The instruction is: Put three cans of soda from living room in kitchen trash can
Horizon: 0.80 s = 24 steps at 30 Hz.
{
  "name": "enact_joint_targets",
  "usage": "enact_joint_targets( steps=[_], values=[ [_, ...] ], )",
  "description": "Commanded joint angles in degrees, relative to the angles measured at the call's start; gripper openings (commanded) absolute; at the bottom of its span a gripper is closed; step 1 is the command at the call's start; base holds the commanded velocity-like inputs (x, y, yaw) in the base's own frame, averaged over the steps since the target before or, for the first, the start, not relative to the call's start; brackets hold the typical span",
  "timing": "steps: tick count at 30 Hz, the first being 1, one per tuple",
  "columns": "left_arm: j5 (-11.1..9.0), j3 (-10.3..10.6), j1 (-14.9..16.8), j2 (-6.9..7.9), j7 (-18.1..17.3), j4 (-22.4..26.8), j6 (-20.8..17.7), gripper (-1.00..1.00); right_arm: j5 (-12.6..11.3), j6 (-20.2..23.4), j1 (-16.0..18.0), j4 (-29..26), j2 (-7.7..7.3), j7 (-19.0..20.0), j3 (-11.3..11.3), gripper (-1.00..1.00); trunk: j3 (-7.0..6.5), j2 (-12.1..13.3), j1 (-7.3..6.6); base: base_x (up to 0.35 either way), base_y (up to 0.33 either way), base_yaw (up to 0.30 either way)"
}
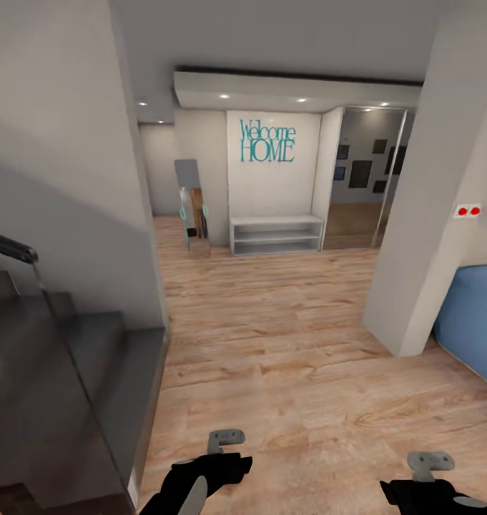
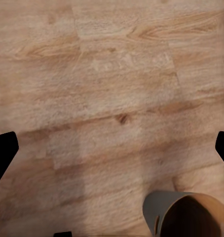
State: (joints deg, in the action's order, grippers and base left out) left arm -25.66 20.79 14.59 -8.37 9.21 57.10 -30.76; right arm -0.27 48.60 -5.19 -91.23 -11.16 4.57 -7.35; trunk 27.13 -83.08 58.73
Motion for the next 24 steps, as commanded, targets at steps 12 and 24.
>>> enact_joint_targets(
  steps=[12,24],
  values=[
    [0.0,0.0,0.0,-0.01,0.0,-1.2,0.9,1.00,-0.2,0.0,1.1,0.0,0.00,0.0,-3.6,1.00,0.00,0.0,0.00,-0.171,0.000,-0.292],
    [0.0,-0.1,0.0,-0.05,0.1,-1.2,1.0,1.00,-0.3,0.2,2.2,0.6,-0.23,0.0,-7.3,1.00,0.00,0.0,0.00,-0.010,0.000,-0.292]
  ],
)
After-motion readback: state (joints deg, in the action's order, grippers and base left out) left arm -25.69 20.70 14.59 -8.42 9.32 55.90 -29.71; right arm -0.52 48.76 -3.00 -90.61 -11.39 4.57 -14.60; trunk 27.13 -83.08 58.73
